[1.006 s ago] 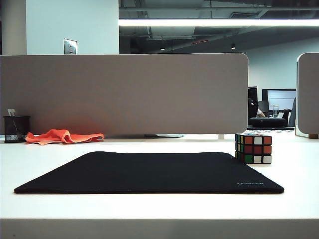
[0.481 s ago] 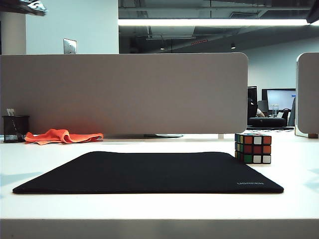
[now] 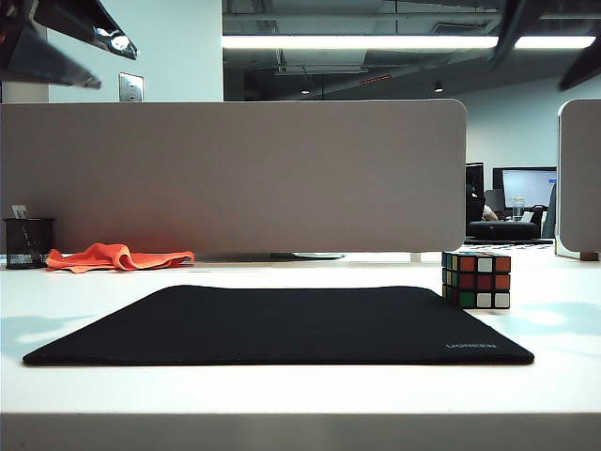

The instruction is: Pick up the cube on the right side of the mouse pad, then place it in the center of the mouse pad.

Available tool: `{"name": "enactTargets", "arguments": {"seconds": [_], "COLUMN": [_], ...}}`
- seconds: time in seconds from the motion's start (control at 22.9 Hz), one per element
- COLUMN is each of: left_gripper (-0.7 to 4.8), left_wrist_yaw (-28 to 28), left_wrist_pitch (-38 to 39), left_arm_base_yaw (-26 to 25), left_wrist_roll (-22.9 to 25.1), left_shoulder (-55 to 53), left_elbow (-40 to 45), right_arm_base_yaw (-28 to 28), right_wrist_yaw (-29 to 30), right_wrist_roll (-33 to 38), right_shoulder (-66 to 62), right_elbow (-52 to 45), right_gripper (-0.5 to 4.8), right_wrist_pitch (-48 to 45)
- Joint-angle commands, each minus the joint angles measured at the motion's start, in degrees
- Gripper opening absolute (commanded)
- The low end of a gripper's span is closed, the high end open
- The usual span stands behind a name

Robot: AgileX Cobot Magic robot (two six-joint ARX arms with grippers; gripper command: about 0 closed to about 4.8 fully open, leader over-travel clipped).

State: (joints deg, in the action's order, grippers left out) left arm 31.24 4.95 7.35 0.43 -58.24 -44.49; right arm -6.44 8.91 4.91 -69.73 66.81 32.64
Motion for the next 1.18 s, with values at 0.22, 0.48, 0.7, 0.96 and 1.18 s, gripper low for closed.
{"name": "enactTargets", "arguments": {"seconds": [0.22,0.48,0.7,0.96,1.18], "left_gripper": [3.14,3.14,3.14,3.14,3.14], "left_wrist_yaw": [-0.35,-0.63,-0.55,-0.55,-0.55], "left_wrist_pitch": [-1.20,-1.27,-1.31,-1.20,-1.11], "left_arm_base_yaw": [-0.07,1.62,1.97,1.99,1.99], "left_wrist_roll": [0.44,0.90,1.27,1.27,1.27], "left_shoulder": [-0.04,-0.46,-1.81,-1.81,-1.81], "left_elbow": [-0.50,-0.50,-0.50,-0.50,-0.50], "right_arm_base_yaw": [-6.82,-7.04,-7.04,-7.02,-6.97], "right_wrist_yaw": [-10.88,-12.46,-12.87,-13.07,-13.05], "right_wrist_roll": [0.22,3.04,3.04,3.32,3.30], "right_shoulder": [-16.33,-27.36,-32.30,-35.67,-35.87], "right_elbow": [8.31,10.71,10.71,10.71,10.75], "right_gripper": [4.79,4.79,4.79,4.79,4.79], "right_wrist_pitch": [1.03,2.78,2.23,0.76,-1.57]}}
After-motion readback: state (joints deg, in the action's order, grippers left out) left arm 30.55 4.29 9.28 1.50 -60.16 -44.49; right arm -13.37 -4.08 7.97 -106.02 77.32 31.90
